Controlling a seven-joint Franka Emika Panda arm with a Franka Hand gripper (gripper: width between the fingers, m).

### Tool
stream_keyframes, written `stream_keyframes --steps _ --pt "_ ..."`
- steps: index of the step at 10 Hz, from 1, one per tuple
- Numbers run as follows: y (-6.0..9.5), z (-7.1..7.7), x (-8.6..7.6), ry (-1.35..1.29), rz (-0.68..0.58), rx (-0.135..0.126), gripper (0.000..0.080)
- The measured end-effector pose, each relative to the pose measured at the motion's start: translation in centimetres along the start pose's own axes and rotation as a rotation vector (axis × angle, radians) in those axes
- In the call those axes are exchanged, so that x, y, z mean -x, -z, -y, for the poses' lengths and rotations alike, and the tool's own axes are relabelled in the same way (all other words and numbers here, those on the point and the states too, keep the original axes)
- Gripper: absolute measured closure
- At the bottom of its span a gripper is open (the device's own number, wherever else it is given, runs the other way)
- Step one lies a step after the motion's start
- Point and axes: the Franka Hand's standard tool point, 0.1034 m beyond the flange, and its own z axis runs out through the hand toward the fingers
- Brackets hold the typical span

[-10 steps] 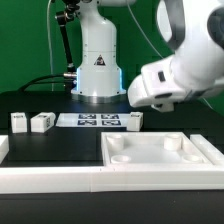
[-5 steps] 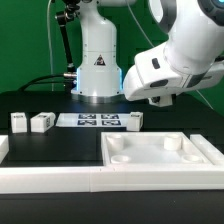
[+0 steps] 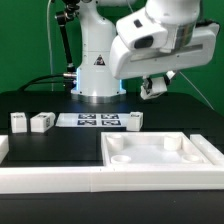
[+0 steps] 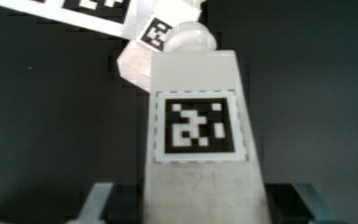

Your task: Assemble square table

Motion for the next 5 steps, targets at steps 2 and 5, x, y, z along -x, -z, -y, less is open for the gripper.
stream_keyframes --steps 2,5 --pt "-0.6 -0.3 0.0 -0.007 -0.156 0.026 0.0509" --pt "0.7 -0.8 -0.8 0.004 -0.366 0.044 0.0509"
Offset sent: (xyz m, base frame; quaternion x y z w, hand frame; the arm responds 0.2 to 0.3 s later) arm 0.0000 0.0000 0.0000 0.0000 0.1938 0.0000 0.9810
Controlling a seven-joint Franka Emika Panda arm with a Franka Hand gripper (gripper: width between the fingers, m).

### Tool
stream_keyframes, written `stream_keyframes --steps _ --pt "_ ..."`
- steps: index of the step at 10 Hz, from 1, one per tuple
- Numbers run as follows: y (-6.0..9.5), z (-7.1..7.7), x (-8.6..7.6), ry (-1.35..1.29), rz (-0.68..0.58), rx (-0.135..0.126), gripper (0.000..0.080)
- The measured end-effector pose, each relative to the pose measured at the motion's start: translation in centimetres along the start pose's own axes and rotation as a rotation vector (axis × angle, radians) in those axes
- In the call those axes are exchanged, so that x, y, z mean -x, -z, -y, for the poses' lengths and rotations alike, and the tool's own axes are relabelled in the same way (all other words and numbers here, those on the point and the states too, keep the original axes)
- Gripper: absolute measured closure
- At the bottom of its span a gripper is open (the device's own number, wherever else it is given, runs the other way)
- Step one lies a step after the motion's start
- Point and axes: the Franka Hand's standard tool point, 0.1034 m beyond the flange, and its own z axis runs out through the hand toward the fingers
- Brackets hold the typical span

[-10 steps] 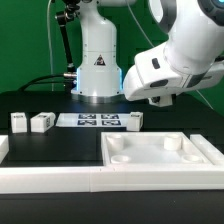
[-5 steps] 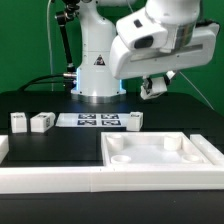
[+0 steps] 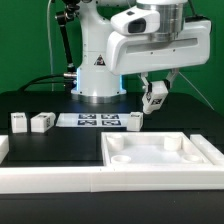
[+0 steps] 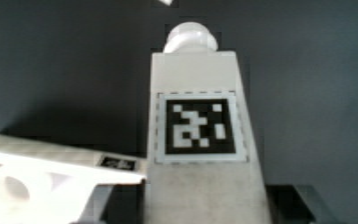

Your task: Assemble square table

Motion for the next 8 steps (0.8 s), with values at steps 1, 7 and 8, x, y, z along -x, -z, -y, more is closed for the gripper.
stream_keyframes --steps 1,7,8 --pt "1.2 -0.5 -1.0 0.005 -0.060 0.000 0.0509" --pt "2.3 -1.9 -4.6 0.012 -0.274 0.025 0.0509" --pt "3.0 -2.3 -6.2 0.016 -0.297 0.025 0.0509"
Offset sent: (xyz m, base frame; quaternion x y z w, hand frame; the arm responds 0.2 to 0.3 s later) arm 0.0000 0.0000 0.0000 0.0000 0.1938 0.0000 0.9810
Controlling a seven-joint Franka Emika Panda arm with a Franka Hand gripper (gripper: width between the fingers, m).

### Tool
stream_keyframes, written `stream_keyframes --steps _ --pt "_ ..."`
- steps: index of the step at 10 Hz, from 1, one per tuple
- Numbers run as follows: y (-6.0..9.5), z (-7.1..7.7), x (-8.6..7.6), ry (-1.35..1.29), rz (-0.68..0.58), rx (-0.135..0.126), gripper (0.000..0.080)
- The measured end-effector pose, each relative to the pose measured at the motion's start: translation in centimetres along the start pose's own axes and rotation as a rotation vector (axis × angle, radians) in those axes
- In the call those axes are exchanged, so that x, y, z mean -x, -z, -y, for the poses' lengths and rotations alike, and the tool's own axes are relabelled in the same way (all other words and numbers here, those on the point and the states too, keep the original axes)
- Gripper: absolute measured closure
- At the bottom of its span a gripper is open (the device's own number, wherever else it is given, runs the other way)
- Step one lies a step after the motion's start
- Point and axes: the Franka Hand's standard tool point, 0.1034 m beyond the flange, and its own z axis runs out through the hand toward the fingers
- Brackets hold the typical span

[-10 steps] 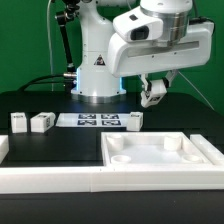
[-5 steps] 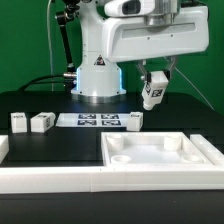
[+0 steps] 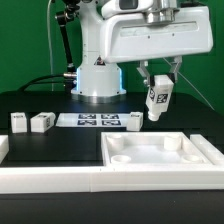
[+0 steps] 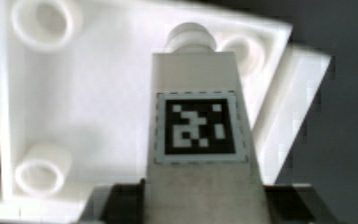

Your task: Assemble square table

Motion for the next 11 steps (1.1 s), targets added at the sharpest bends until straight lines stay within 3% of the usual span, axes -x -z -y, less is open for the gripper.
stream_keyframes --steps 1,5,7,8,9,11 --pt "0.2 -0.3 -0.6 0.013 -0.018 0.004 0.0509" --pt "-0.1 -0.2 -0.3 0.013 -0.012 0.003 0.0509" --pt "-0.6 -0.4 -3.5 0.017 -0.073 0.004 0.0509" --pt "-0.7 -0.9 -5.5 0.026 -0.162 0.024 0.0509" --pt "-0.6 -1.3 -5.8 0.036 -0.261 0.057 0.0509" --pt "-1.0 -1.3 -5.1 0.038 -0.244 0.054 0.0509"
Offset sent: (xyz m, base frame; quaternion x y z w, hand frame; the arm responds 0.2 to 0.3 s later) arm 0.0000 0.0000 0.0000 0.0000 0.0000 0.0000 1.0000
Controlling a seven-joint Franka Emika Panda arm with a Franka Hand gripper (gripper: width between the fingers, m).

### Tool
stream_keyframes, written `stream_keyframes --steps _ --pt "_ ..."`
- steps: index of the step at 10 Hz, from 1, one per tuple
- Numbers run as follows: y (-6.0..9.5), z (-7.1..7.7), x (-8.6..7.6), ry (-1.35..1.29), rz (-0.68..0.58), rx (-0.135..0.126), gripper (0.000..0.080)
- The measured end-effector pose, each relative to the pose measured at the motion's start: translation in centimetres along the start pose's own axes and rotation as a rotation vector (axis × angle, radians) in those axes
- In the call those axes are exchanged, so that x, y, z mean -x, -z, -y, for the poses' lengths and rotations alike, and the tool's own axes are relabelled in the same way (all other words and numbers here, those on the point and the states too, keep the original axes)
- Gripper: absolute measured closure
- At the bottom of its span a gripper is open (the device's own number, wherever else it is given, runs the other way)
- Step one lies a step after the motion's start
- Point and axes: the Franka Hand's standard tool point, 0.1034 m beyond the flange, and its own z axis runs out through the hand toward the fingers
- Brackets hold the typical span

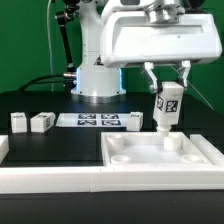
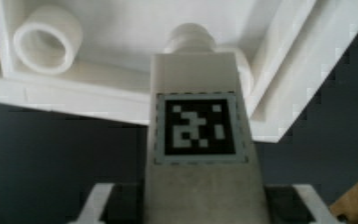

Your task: Assemble square table

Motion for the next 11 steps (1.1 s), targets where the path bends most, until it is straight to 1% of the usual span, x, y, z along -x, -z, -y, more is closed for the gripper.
stream_keyframes --steps 2,3,5,6,10,11 --pt "-0.1 0.1 -0.2 0.001 0.000 -0.002 0.0509" --pt "-0.7 0.4 -1.5 0.003 -0.012 -0.009 0.0509" --pt "-1.8 0.8 -3.1 0.009 -0.029 -0.017 0.0509" --pt "-2.3 1.0 -3.6 0.015 -0.034 -0.021 0.0509" --pt "-2.5 1.0 -3.3 0.012 -0.029 -0.021 0.0509" --pt "-2.8 1.4 -3.2 0.008 -0.026 -0.026 0.0509"
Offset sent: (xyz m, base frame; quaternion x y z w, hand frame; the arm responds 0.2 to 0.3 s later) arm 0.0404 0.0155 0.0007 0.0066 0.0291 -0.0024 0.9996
